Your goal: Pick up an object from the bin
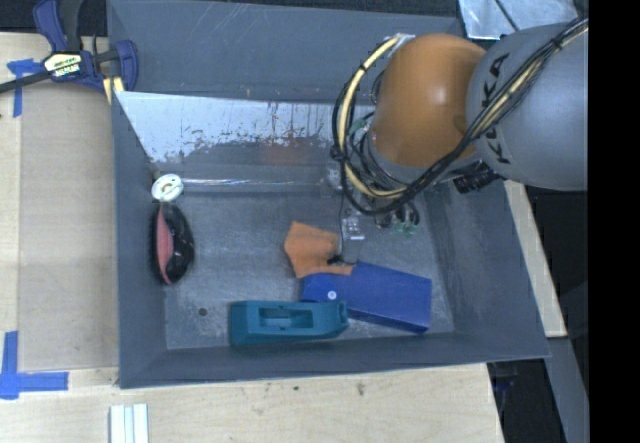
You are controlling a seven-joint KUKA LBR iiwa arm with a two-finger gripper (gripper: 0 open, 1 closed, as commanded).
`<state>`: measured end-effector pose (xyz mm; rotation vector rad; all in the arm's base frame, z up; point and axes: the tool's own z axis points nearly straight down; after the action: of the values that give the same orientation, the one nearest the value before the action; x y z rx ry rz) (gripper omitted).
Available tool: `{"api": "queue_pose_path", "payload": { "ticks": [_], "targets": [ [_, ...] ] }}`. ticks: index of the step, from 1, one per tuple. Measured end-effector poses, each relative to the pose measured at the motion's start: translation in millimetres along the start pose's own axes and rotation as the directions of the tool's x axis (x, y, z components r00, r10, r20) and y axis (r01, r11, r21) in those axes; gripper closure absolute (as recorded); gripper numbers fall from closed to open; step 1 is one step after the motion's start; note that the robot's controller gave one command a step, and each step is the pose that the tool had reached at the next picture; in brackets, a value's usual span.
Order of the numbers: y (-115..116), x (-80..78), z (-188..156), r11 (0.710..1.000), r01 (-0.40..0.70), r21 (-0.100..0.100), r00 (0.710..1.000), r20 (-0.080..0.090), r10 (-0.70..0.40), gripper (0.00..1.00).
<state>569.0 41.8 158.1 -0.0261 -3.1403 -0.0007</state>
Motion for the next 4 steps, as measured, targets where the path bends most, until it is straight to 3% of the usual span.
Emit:
{"api": "queue_pose_path", "payload": {
  "ticks": [1, 2, 3, 4],
  "targets": [
    [-2.3, -1.2, 17.5, 0.978, -0.207, 0.000, 0.978, 0.003, 0.207, 0.00],
    [7.3, 2.5, 89.8, 0.975, -0.222, 0.003, 0.975, -0.007, 0.222, 0.00],
    [9.8, -9.3, 84.1, 0.945, -0.326, -0.004, 0.945, 0.014, 0.326, 1.00],
    [9.8, -9.3, 84.1, 0.945, -0.326, -0.004, 0.945, 0.014, 0.326, 1.00]
  ]
}}
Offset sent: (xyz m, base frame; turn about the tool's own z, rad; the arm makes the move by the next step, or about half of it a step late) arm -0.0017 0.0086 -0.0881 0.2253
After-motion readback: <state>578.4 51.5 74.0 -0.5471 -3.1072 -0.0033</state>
